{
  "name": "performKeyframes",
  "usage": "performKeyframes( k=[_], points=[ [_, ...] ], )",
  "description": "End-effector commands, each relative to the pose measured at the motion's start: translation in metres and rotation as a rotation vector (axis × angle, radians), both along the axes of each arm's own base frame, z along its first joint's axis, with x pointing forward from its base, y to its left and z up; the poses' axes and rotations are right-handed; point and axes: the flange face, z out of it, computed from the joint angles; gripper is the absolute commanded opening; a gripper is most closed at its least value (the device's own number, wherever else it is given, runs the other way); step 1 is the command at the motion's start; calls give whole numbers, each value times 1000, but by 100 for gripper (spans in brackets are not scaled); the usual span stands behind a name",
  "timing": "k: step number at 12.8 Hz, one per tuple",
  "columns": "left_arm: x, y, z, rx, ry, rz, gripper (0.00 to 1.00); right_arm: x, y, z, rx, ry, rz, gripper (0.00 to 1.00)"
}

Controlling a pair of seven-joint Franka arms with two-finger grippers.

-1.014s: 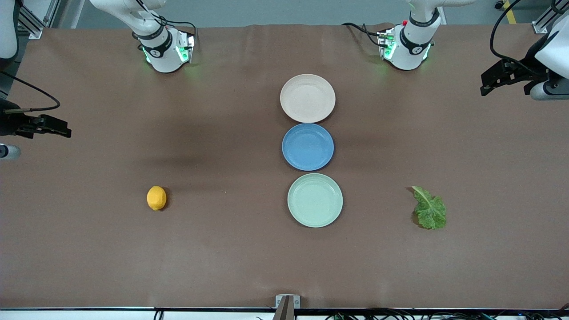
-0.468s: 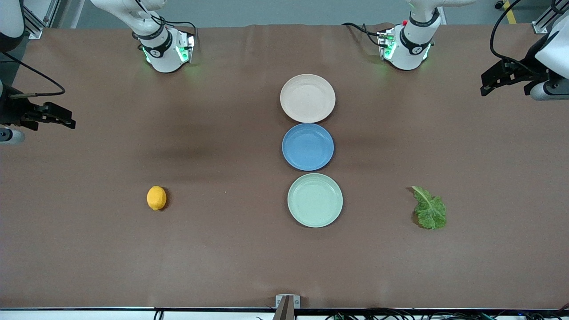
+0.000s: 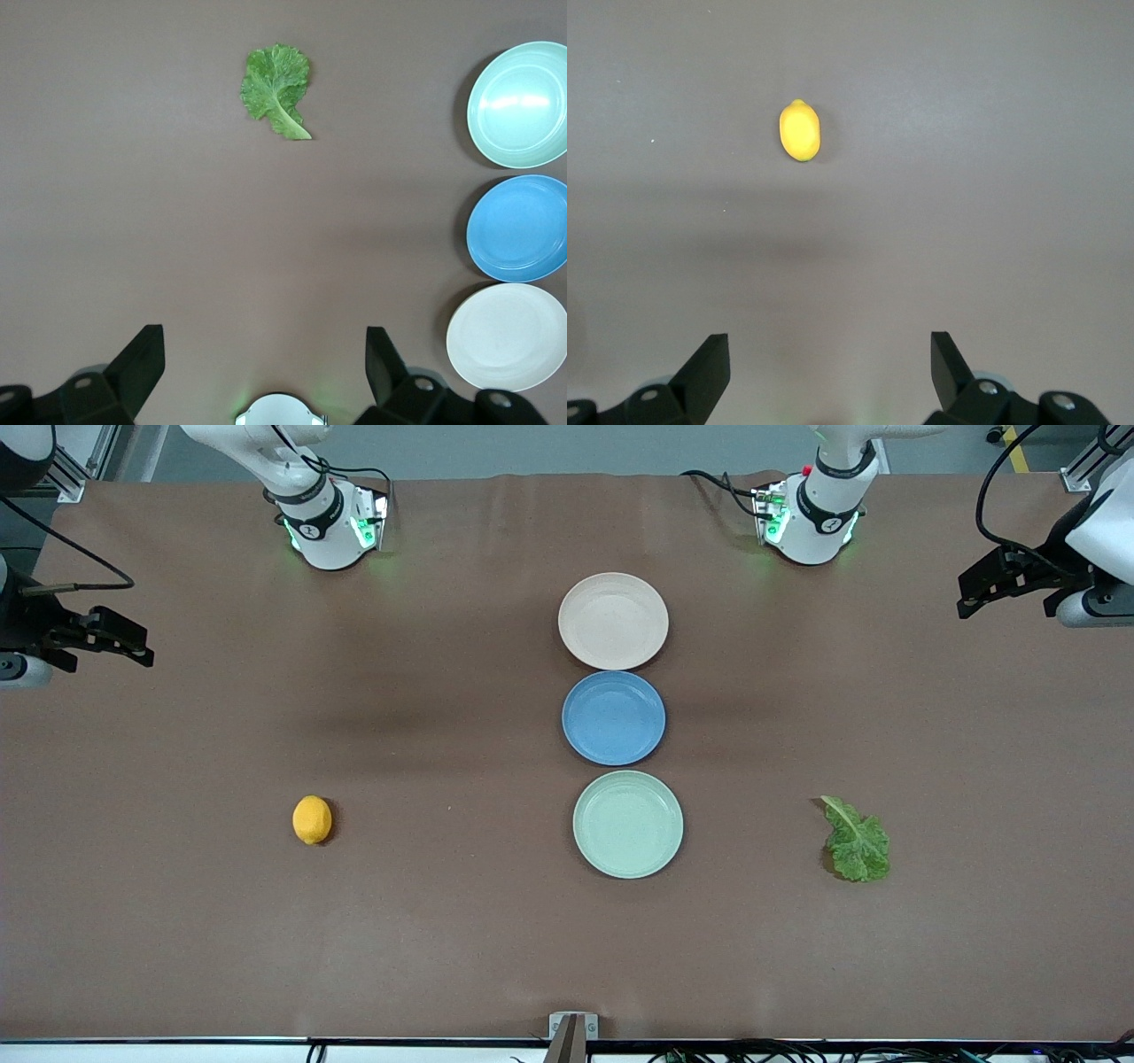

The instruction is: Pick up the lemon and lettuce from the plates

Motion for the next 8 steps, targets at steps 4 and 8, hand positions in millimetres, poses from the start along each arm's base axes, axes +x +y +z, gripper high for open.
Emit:
performKeyframes(
  k=[4,8],
  points=[
    [5,0,4,24,-21,-12,100,-23,0,11,2,-30,4,100],
    [5,-2,4,24,-19,-16,100,-25,2,15,5,-38,5,100]
  ],
)
